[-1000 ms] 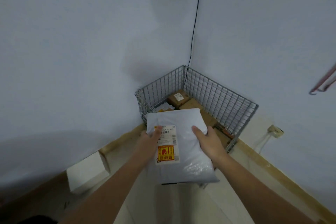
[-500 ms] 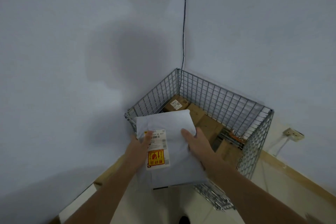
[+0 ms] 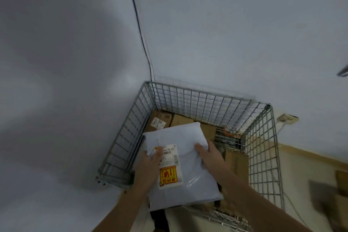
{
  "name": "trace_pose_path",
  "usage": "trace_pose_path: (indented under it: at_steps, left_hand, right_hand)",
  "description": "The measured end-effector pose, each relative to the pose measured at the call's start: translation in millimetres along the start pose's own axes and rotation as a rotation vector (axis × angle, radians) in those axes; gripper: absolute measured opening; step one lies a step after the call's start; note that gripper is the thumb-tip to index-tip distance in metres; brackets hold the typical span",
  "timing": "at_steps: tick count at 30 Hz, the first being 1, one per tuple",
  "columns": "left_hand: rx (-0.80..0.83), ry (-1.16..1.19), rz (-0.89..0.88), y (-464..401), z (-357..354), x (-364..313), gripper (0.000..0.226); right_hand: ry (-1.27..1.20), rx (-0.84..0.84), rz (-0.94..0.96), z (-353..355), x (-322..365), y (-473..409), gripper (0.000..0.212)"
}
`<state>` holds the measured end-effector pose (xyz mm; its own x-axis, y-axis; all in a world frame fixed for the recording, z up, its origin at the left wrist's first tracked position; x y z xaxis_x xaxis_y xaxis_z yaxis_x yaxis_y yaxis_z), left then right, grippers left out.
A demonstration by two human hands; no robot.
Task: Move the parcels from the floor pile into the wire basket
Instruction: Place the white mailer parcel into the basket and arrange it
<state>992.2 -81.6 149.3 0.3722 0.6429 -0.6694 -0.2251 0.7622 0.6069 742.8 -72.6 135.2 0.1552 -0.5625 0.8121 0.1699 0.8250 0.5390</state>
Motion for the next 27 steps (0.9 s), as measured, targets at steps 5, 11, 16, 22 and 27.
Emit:
trace_pose_path:
  at_steps: [5,11,16,22,27]
  left_hand:
    - [0.18,-0.113,0.047,-96,-64,-34,0.055]
    - [0.329,-0.081,0.178,-251,-198,23,0.041]
    - [0.264,-0.069,0.202,-379,-296,93,0.017]
    - [0.343,-0.104,-0.015,-474,-394,121,0.026]
    - [0.313,-0.529,-0.397,-477,-422,123,0.041]
  right_hand:
    - [-0.066,-0.194,-0.15,23,-39,-67,0.049]
    - [0.056,-0.317,-0.255,42,-153,-201,0.063]
    - [0.167,-0.331,-0.198,46,-261,-339,0.058]
    - [0.182,-0.489,-0.221,55,-359,-456,0.059]
    - [0.111,-0.556,-0.336,41,-407,-497,0.046]
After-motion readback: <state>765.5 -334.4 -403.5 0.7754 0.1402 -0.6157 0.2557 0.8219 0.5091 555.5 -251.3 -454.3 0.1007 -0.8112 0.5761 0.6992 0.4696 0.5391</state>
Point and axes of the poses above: each hand's wrist, its own y-axis away from the middle knuckle, its own z-axis out of the back of the hand, x = y × z, the point moved 9 cm from there along -y, towards the middle knuckle, and after that the axes turned 7 degrees about z, right-handed, at the moved point
